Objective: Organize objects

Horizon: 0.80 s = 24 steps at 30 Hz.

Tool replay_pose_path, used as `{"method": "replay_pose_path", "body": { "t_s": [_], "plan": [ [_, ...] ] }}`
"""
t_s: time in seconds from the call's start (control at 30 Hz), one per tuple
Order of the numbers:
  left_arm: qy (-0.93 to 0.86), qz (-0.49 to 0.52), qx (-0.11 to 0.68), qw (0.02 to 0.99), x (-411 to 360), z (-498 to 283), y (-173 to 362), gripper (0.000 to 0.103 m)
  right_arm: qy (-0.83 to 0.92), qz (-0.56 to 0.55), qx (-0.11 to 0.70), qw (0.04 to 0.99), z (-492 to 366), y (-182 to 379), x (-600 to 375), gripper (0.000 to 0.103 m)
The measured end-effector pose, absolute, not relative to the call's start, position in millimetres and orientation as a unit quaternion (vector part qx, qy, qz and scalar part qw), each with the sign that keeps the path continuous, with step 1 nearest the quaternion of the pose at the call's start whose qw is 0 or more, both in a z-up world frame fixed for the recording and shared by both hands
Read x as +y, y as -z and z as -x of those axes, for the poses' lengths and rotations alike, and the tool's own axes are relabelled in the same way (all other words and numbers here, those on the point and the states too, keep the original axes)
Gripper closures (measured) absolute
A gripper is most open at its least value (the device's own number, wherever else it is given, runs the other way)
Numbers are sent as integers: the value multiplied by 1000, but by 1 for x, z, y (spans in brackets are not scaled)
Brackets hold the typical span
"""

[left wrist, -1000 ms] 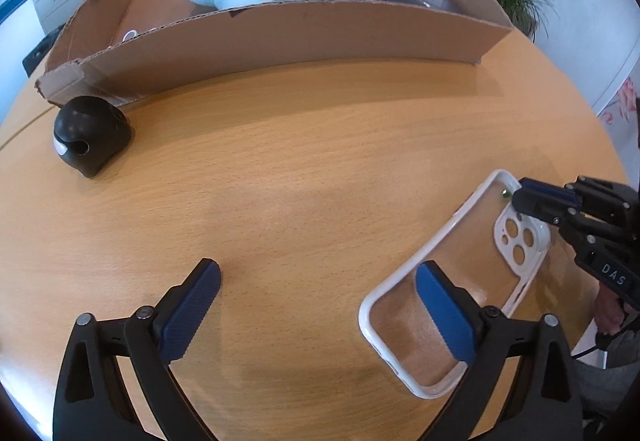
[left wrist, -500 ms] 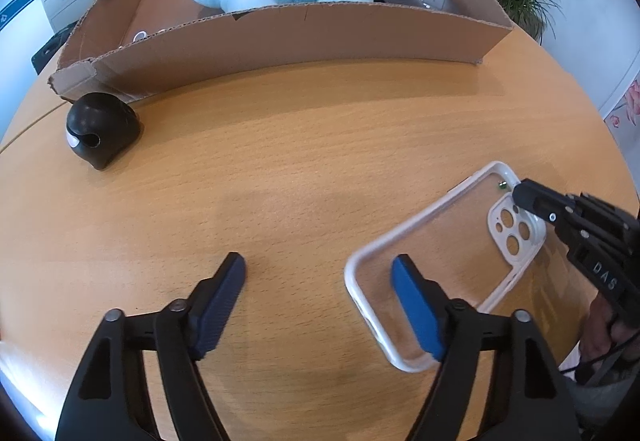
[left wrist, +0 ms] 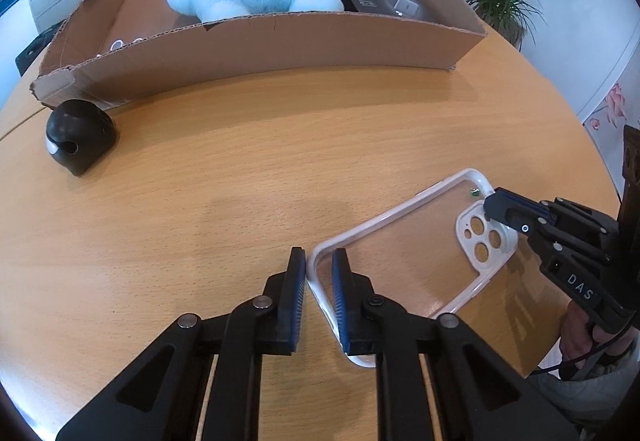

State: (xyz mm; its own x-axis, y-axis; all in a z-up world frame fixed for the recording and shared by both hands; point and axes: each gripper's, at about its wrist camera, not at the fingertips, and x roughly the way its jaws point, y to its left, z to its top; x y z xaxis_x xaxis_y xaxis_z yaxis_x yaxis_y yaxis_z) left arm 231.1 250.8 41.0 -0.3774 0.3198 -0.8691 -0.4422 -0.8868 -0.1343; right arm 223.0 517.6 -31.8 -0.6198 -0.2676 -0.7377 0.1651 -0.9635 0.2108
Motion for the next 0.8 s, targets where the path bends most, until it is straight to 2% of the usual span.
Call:
{"method": "replay_pose_path", "body": {
  "t_s": [0.07, 0.13, 0.2, 0.23, 0.37, 0.43, 0.5, 0.57, 0.6, 0.8],
  "plan": [
    [-828, 507, 62, 232, 249, -230, -40, 88, 899, -417, -62, 119, -223, 32, 517, 95],
    [-825, 506, 63, 243, 249, -232, -40, 75, 899, -417, -55, 119, -223, 32, 516, 95],
    [-823, 504, 71, 252, 253, -235, -39, 35, 900, -416, -50, 117, -223, 32, 514, 96],
    [-824, 501, 86, 251, 258, -237, -35, 35, 901, -415, -49, 116, -223, 32, 514, 96],
    [-829, 493, 99, 243, 257, -242, -35, 36, 901, -416, -44, 114, -222, 32, 513, 96],
    [-833, 491, 92, 236, 251, -239, -36, 46, 901, -417, -41, 113, -222, 32, 512, 96],
    [-837, 490, 81, 231, 244, -236, -38, 68, 900, -419, -42, 111, -222, 32, 512, 96],
    [-836, 492, 67, 236, 236, -234, -39, 83, 900, -420, -44, 108, -222, 31, 512, 96],
    [-836, 493, 63, 235, 234, -232, -40, 86, 900, -420, -44, 106, -221, 31, 512, 96],
    [-839, 488, 46, 235, 228, -229, -42, 88, 900, -422, -43, 98, -221, 30, 510, 96]
  ]
}}
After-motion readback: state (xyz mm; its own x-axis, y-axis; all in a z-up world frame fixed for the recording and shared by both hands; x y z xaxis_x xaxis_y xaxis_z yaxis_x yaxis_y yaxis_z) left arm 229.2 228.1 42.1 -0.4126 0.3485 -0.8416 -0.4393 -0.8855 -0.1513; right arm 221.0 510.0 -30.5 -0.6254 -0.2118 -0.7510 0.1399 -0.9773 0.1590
